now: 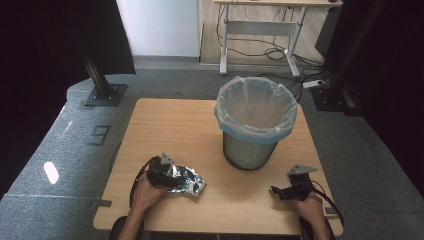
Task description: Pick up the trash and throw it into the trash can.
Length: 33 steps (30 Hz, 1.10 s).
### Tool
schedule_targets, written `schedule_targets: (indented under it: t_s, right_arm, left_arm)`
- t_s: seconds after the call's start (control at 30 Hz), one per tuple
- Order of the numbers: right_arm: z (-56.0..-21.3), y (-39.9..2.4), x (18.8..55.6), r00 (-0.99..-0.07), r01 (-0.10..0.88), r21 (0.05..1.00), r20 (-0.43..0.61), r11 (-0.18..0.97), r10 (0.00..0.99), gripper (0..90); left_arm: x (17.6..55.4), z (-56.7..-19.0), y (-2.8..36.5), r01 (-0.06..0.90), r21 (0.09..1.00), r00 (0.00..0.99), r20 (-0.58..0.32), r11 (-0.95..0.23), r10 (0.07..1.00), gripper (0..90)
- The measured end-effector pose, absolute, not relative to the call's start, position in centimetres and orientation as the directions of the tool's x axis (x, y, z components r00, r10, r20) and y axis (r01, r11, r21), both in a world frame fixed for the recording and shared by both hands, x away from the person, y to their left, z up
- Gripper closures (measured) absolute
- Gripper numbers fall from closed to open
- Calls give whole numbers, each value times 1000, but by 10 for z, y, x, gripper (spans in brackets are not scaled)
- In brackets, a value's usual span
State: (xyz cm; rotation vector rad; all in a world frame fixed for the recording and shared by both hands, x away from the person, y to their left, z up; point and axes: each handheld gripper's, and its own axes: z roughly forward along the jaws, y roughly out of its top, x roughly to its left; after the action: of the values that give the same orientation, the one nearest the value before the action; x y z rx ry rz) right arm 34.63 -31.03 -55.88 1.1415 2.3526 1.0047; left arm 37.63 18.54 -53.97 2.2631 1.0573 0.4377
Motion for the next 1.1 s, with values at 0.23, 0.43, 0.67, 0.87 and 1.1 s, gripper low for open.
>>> schedule_targets:
  t_s: [0.23,0.43,0.67,0.87,1.1]
  right_arm:
    - [-559,-310,346,-620,545,721,4,428,785,0]
    - [-559,-310,346,-620,545,721,4,428,785,0]
    - [-559,-310,346,-620,545,721,4,427,785,0]
    - [-559,-310,346,-620,545,721,4,427,785,0]
    - [-559,-310,346,-620,545,721,4,427,785,0]
  left_arm:
    - [376,-539,189,590,662,615,3,-462,788,396]
    - [373,-538,190,583,674,609,7,-454,793,667]
    - [371,-538,188,567,673,624,26,-475,781,859]
    - [375,-536,192,587,665,632,-19,-462,775,879]
    - [378,-527,198,598,670,629,-52,-440,776,880]
